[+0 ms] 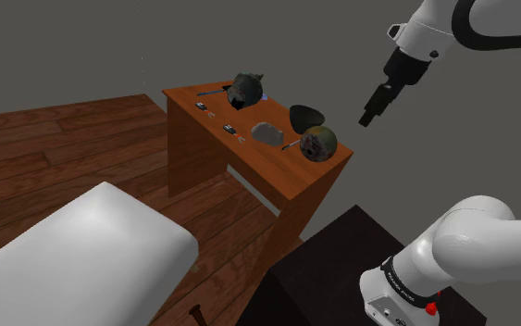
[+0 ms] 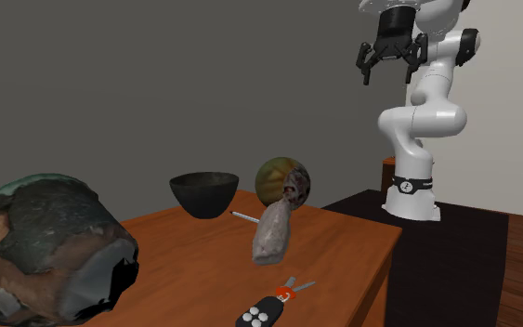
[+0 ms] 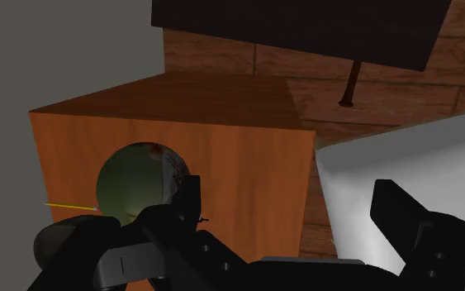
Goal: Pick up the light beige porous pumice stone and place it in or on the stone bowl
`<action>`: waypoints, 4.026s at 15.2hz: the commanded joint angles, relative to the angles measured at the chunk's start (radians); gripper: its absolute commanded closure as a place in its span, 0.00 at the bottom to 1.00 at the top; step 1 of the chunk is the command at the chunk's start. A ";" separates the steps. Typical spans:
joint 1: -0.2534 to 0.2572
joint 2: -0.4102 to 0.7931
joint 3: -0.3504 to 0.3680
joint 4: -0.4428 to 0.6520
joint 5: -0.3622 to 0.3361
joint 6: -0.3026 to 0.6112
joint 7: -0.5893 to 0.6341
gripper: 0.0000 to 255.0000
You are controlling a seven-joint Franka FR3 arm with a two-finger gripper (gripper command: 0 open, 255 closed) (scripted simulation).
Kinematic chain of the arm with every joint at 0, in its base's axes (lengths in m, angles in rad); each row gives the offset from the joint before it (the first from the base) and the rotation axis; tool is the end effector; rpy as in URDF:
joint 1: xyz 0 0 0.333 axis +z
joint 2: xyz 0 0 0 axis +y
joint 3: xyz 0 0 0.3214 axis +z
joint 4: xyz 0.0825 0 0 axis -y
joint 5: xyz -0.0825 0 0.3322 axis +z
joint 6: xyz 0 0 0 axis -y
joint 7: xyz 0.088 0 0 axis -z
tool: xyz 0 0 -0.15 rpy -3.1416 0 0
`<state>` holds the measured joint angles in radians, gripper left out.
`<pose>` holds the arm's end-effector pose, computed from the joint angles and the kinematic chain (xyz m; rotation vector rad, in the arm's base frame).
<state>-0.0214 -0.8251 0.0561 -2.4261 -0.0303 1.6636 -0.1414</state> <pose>0.2517 0.0084 0.5398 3.0552 0.2468 0.0877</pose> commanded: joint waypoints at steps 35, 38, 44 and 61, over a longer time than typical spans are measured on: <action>0.039 1.171 -0.113 0.584 -0.111 0.559 -0.651 0.00; 0.036 1.193 -0.114 0.573 -0.113 0.591 -0.650 0.00; 0.035 1.205 -0.115 0.569 -0.113 0.608 -0.650 0.00; 0.035 1.177 -0.114 0.585 -0.111 0.564 -0.656 1.00</action>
<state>0.0122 0.3616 -0.0585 -1.8398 -0.1409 2.2362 -0.7989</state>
